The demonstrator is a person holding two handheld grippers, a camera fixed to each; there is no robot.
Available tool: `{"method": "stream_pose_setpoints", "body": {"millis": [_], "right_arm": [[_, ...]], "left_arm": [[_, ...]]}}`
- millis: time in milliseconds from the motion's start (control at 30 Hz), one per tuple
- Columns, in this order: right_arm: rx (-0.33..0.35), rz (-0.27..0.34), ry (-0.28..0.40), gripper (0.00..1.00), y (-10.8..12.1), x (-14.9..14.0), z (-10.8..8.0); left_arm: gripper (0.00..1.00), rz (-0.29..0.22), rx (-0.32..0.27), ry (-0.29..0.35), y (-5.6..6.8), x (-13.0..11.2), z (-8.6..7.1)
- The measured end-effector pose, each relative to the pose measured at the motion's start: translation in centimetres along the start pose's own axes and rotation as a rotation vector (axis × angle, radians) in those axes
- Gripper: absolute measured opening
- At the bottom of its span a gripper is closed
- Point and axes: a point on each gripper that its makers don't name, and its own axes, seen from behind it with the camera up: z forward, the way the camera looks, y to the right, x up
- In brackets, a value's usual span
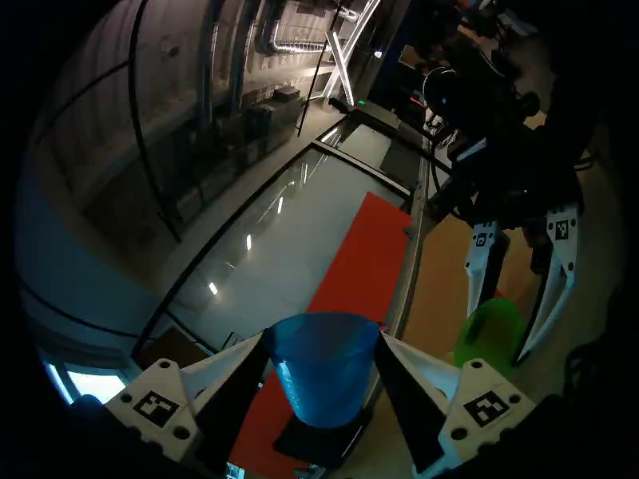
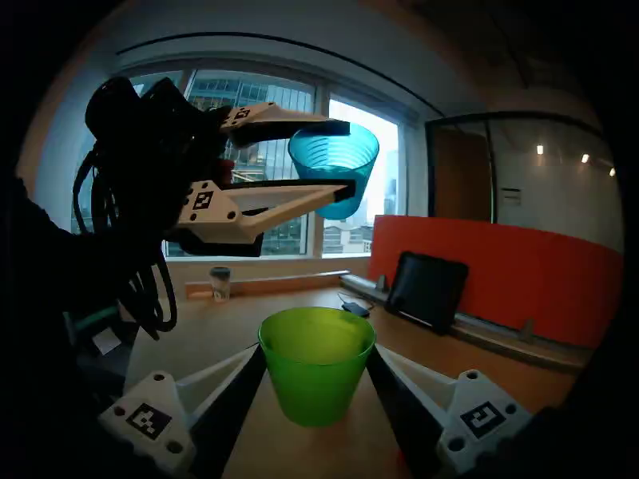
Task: Pour water
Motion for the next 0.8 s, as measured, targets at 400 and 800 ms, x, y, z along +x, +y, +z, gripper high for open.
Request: {"method": "stream_pose_setpoints", "body": {"millis": [400, 800], "right_arm": [[0.0, 0.003, 0.003, 0.9, 0.12, 0.09, 0.02], [0.0, 0.001, 0.003, 0.89, 0.16, 0.09, 0.05]], "left_arm": [[0.88, 0.043, 0.002, -0.001, -0.1, 0.39, 0.11], [0.88, 0.069, 0.003, -0.005, -0.01, 0.39, 0.25]]}}
